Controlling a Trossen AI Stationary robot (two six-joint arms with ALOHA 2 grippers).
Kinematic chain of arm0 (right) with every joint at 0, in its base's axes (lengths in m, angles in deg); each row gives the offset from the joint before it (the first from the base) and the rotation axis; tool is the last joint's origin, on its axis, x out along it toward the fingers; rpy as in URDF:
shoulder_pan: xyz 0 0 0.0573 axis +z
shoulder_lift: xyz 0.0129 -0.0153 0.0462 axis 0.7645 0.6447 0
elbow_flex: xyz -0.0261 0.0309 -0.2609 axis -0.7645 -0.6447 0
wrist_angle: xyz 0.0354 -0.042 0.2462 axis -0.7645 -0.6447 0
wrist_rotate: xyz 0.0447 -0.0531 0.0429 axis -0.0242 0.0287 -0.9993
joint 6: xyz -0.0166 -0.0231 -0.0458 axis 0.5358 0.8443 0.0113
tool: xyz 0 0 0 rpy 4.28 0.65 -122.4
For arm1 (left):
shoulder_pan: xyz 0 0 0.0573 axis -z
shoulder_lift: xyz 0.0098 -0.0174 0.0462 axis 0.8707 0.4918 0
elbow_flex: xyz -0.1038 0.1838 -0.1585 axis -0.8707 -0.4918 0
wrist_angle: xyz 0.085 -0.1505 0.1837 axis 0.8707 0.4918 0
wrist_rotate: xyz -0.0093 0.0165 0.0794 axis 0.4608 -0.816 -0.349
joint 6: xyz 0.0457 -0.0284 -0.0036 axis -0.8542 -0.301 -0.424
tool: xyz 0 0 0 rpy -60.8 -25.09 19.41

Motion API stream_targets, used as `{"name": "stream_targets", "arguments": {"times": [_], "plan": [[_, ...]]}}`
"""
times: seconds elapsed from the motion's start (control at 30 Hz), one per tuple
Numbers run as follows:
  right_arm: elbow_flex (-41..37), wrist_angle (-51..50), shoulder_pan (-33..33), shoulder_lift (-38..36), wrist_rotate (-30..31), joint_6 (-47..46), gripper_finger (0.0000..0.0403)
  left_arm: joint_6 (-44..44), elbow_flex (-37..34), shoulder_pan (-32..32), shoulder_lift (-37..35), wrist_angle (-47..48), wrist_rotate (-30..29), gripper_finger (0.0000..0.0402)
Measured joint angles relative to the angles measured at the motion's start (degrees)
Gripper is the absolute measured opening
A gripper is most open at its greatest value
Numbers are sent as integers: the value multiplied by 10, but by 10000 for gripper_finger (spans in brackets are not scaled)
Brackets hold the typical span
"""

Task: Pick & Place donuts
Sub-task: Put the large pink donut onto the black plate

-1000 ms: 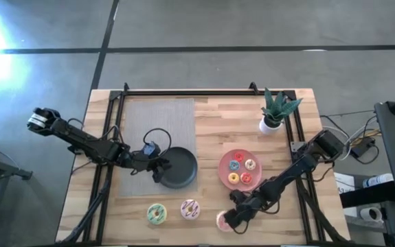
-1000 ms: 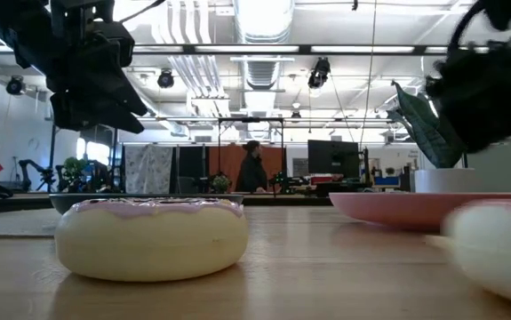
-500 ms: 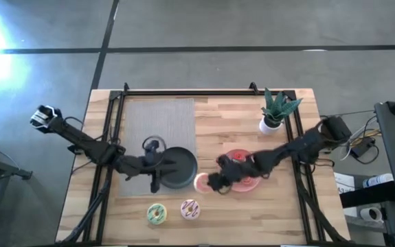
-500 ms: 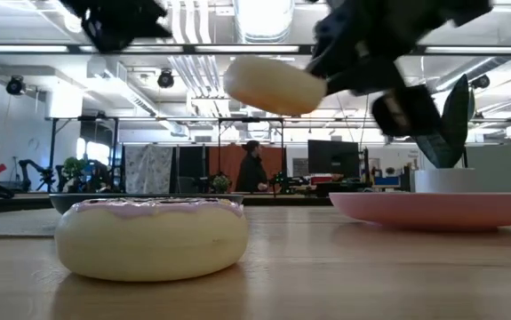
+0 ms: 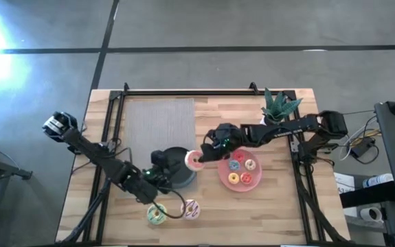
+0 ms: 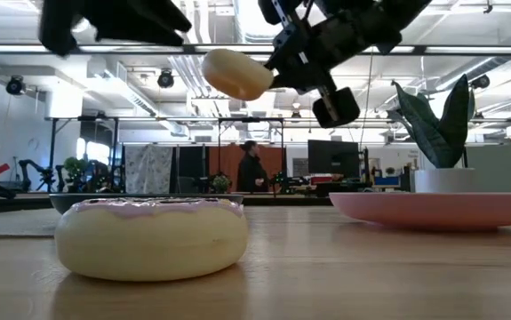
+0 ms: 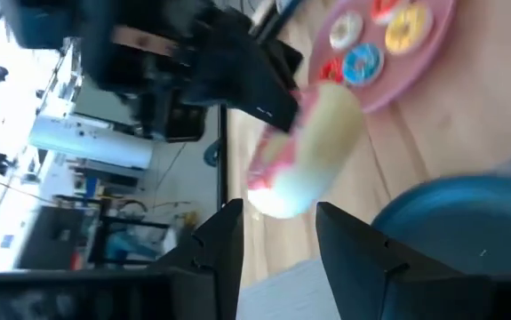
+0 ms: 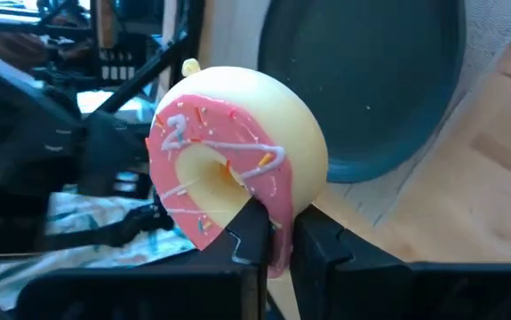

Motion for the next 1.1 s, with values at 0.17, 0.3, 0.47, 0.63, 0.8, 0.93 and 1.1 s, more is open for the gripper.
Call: {"name": "stream_targets", "arguments": {"times": [0.17,0.3,0.47,0.63,0.8,0.93,1.1], "plan": [[-4,-4,-19,0,-45,-9,23,-24,0,-3,26,-3,0,117],[-6,-5,-30,0,-61,-14,23,-24,0,-8,33,-9,-1,117],[-6,-5,-37,0,-73,-15,24,-62,0,-20,41,-66,-30,117],[-6,-5,-39,0,-73,-15,24,-48,-1,-45,42,-101,-19,117],[-6,-5,-39,0,-73,-15,24,-31,-1,-61,42,-105,-14,117],[-6,-5,-40,0,-81,-15,24,-31,-1,-61,42,-108,-13,118],[-6,-5,-44,0,-101,-16,24,-31,-1,-58,42,-107,-12,118]]}}
